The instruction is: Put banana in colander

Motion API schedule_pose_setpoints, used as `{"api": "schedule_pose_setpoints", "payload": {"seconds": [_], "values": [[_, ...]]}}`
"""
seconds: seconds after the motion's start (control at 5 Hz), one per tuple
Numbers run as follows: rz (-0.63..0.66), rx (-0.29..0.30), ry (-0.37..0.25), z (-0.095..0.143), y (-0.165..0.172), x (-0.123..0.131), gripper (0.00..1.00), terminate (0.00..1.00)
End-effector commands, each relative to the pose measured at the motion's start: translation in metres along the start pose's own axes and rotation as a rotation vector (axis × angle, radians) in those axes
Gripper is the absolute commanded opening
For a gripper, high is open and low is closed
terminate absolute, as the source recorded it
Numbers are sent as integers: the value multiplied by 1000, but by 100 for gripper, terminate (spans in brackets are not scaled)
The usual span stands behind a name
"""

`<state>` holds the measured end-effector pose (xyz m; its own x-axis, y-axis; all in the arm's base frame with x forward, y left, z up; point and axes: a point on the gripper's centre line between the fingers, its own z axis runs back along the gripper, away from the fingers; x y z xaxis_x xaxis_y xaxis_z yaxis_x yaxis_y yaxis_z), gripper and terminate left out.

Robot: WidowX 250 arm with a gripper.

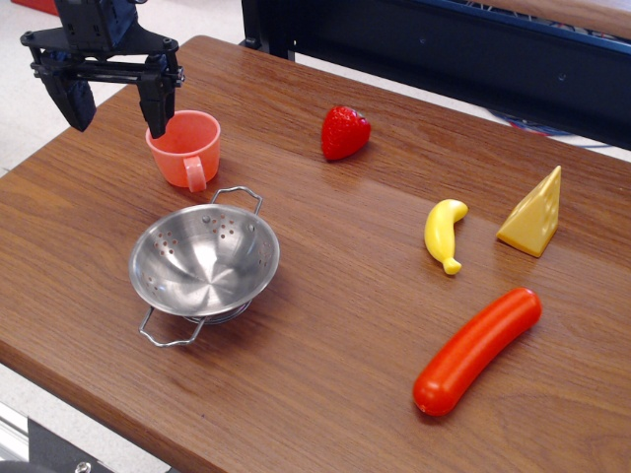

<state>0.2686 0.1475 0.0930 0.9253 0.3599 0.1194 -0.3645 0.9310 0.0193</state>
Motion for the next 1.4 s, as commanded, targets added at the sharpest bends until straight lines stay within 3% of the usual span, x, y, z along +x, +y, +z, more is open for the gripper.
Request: {"api": "schedule_pose_setpoints", "payload": {"seconds": [0.0,0.4,0.8,1.0,1.2], "values": [[0,0,0,0,0,0,100,0],[64,-117,-41,31,-64,16,100,0],[14,-163,-63,12,-150,2,100,0],[2,-182,-45,4,-181,-6,100,0],[2,-144,-58,-7,-204,-11,100,0]]}}
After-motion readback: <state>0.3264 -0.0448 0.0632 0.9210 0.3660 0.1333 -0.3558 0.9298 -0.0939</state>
